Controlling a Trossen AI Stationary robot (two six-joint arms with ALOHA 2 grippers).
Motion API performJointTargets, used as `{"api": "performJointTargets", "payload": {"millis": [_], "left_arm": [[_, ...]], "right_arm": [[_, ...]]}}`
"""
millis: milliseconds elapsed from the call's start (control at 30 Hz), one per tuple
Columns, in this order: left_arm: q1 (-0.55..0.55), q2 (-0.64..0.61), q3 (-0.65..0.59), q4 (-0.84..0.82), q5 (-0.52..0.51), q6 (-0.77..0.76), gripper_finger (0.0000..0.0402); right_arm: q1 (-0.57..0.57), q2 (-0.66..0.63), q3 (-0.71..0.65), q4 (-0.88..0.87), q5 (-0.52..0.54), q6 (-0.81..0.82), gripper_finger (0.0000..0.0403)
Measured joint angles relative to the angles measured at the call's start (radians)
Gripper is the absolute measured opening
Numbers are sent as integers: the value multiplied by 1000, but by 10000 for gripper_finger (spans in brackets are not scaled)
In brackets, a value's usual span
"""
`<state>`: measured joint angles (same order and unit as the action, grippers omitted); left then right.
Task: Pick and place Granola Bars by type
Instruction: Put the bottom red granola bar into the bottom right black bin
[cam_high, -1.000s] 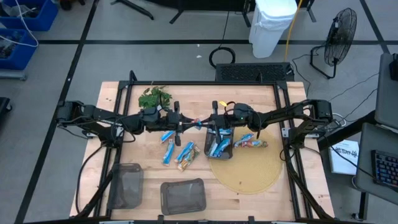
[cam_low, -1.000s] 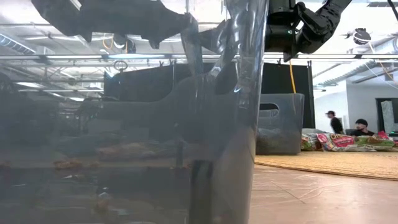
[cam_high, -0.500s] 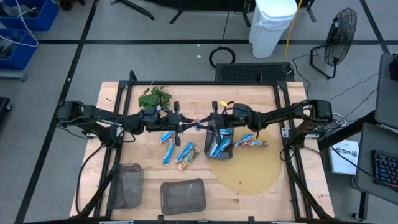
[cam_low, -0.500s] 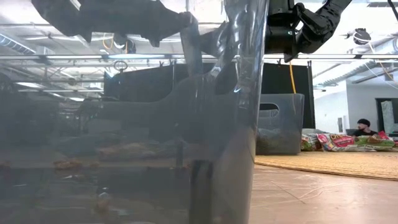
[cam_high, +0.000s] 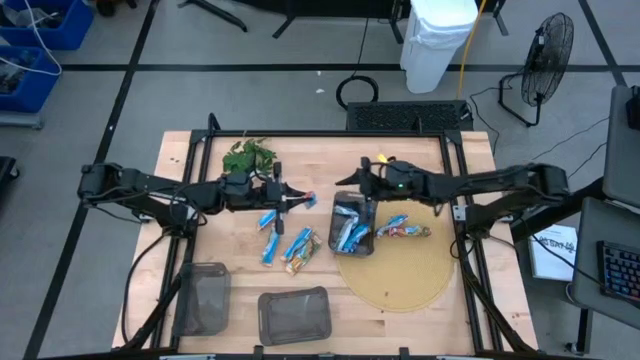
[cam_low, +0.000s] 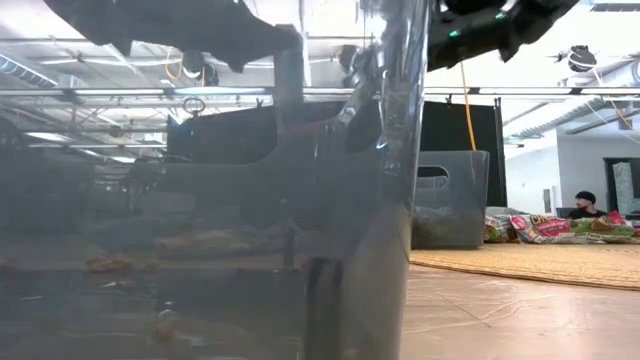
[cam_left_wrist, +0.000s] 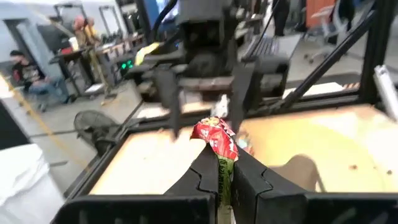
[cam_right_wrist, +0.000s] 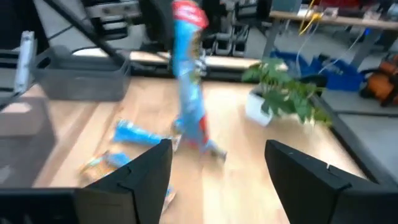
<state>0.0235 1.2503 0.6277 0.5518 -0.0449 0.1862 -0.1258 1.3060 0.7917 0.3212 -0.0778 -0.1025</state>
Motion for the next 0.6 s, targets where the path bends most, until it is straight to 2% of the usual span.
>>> {"api": "performJointTargets", "payload": {"millis": [133, 300, 467, 600], "left_arm": [[-19, -34, 0, -48, -19, 3, 17], [-46, -88, -33, -58, -68, 17, 17], [-53, -166, -104, -56, -102, -7, 17], [-52, -228, -165, -1, -121, -22, 17]], "right_arm": [[17, -128, -83, -26, 1, 16, 244], [16, -301, -234, 35, 11, 50, 234], [16, -457, -388, 126, 86, 65, 229], [15, -574, -474, 124, 159, 65, 228]]}}
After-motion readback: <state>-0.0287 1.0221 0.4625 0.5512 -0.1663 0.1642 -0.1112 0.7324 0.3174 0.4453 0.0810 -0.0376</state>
